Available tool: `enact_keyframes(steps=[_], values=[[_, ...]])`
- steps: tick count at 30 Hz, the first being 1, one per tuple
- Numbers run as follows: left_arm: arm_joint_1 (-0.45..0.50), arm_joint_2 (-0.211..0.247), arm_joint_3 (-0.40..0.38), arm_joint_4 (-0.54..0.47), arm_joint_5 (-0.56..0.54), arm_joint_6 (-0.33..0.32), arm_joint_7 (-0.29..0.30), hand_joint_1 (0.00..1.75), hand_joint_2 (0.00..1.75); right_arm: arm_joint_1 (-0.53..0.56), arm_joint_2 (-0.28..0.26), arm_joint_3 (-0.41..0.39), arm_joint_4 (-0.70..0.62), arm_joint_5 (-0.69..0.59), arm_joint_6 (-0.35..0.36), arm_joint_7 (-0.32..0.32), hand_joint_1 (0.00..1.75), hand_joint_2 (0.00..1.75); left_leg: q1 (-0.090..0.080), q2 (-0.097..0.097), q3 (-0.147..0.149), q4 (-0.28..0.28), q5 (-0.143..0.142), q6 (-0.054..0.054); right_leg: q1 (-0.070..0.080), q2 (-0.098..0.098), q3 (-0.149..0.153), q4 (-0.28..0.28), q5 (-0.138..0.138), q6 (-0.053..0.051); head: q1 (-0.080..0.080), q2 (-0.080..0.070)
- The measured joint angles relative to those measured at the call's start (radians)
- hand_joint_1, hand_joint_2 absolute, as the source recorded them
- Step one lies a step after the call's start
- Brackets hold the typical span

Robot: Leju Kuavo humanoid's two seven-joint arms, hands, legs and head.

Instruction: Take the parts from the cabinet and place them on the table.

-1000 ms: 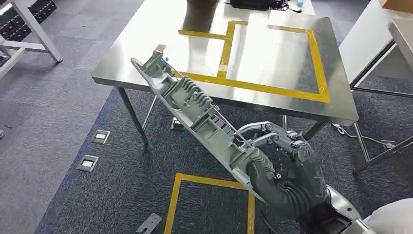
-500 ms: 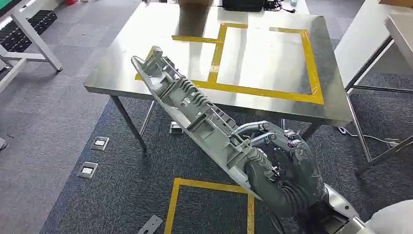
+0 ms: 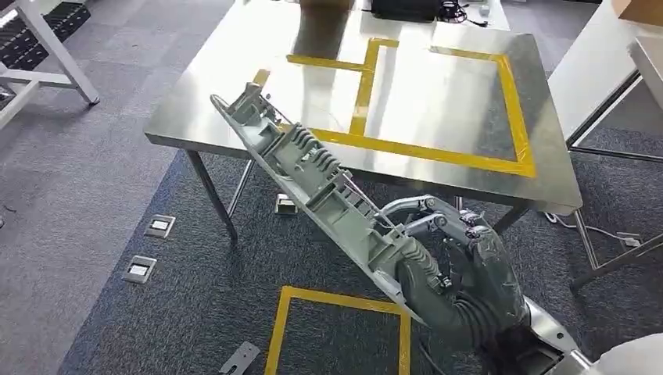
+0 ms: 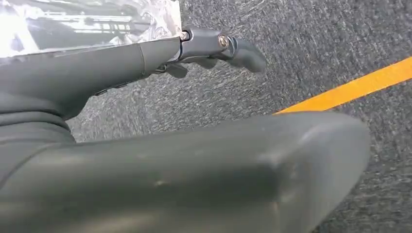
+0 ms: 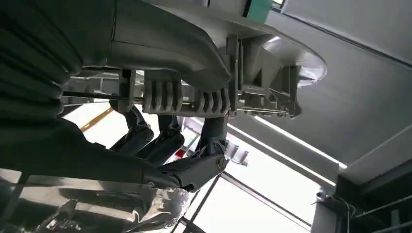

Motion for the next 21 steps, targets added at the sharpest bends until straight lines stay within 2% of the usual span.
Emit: enact_keyframes(steps=[1,3,4,5,7,8,9,10,11,13,14,18,19,20,21], values=[[0.000,-0.001,0.000,0.000,0.000,0.000,0.000,0.00,1.75,0.000,0.000,0.000,0.000,0.000,0.000,0.000,1.75,1.75,0.000,-0.002,0.005,0.000,-0.004,-0.001,0.000,0.000,0.022,-0.060,0.047,-0.005,0.000,0.000],[-0.001,-0.003,0.000,0.000,-0.001,0.001,0.000,0.00,1.75,-0.001,0.000,0.000,0.000,0.000,0.000,0.000,1.75,1.75,-0.002,-0.005,0.017,0.000,-0.012,-0.006,0.004,0.000,0.099,-0.238,0.146,-0.020,0.002,0.000],[-0.001,-0.005,0.000,0.000,-0.001,0.001,0.000,0.00,1.75,-0.001,0.000,0.000,0.000,0.000,0.000,0.000,1.75,1.75,-0.005,-0.005,0.017,-0.001,-0.016,-0.011,0.009,0.001,0.118,-0.262,0.131,-0.025,0.002,0.000],[-0.001,-0.005,0.000,0.000,-0.002,0.001,0.000,0.00,1.75,-0.002,0.000,0.000,0.000,0.000,0.000,0.000,1.75,1.75,-0.006,-0.005,0.014,0.001,-0.017,-0.015,0.012,0.000,0.124,-0.283,0.130,-0.027,0.002,0.000],[0.000,-0.007,0.000,0.000,-0.002,0.000,0.000,0.00,1.75,-0.001,0.000,-0.001,0.000,0.000,0.000,0.000,1.75,1.75,-0.002,-0.003,0.014,-0.004,-0.018,-0.028,0.014,0.003,0.123,-0.285,0.119,-0.033,0.003,0.000],[0.000,-0.008,0.000,0.000,-0.002,0.000,0.000,0.00,1.75,-0.001,0.000,-0.001,0.000,0.000,0.000,0.000,1.75,1.75,-0.003,-0.003,0.019,-0.008,-0.019,-0.035,0.014,0.004,0.127,-0.294,0.120,-0.037,0.003,0.000],[-0.002,-0.008,0.000,0.000,-0.003,0.000,0.000,0.00,1.75,-0.001,0.000,-0.001,-0.001,0.000,0.000,0.000,1.75,1.75,0.000,-0.002,0.015,-0.005,-0.030,-0.038,0.003,0.001,0.140,-0.309,0.123,-0.042,0.001,0.000],[-0.002,-0.008,0.000,0.000,-0.004,0.001,-0.001,0.00,1.75,-0.001,0.000,-0.001,-0.001,0.000,0.000,0.001,1.75,1.75,-0.003,0.000,0.012,0.020,-0.048,-0.041,0.005,0.000,0.150,-0.316,0.121,-0.046,0.000,0.000],[-0.002,-0.008,0.000,0.000,-0.007,0.001,-0.002,0.00,1.75,-0.002,0.000,-0.001,-0.001,0.000,0.000,0.000,1.75,1.75,-0.003,0.000,-0.011,0.079,-0.077,-0.043,0.004,-0.003,0.155,-0.317,0.120,-0.051,-0.006,0.000],[0.001,-0.008,0.000,0.000,-0.008,0.001,-0.002,0.00,1.75,-0.001,0.000,-0.001,0.000,0.000,0.000,0.001,1.75,1.75,-0.002,0.001,-0.089,0.235,-0.138,-0.048,0.005,-0.003,0.159,-0.316,0.114,-0.056,-0.010,0.000],[0.002,-0.008,0.000,0.000,-0.008,0.001,-0.002,0.00,1.75,0.000,0.000,0.000,0.000,0.000,0.000,0.000,1.75,1.75,-0.002,0.001,-0.112,0.276,-0.144,-0.051,0.005,-0.002,0.161,-0.315,0.111,-0.057,-0.011,0.000],[0.002,-0.008,0.000,0.000,-0.008,0.001,-0.002,0.00,1.75,0.000,0.000,0.000,0.000,0.000,0.000,0.000,1.75,1.75,-0.002,0.001,-0.114,0.277,-0.144,-0.051,0.005,-0.002,0.161,-0.315,0.111,-0.057,-0.011,0.000],[0.003,-0.008,0.000,0.000,-0.008,0.001,-0.002,0.00,1.75,0.000,0.000,0.000,0.000,0.000,0.000,0.000,1.75,1.75,-0.002,0.001,-0.118,0.281,-0.142,-0.052,0.005,-0.002,0.162,-0.314,0.111,-0.057,-0.011,0.000],[0.001,-0.007,0.000,0.000,-0.008,0.001,-0.002,0.00,1.75,0.000,0.000,0.000,0.000,0.000,0.000,0.000,1.75,1.75,0.000,0.002,-0.096,0.206,-0.059,-0.056,0.003,0.002,0.171,-0.309,0.100,-0.052,-0.013,0.000],[0.001,-0.006,0.000,0.000,-0.008,0.001,-0.002,0.00,1.75,0.000,0.000,0.000,0.000,0.000,0.001,0.001,1.75,1.75,0.002,0.002,-0.050,0.093,0.012,-0.056,0.001,0.003,0.180,-0.302,0.091,-0.046,-0.015,0.000]])
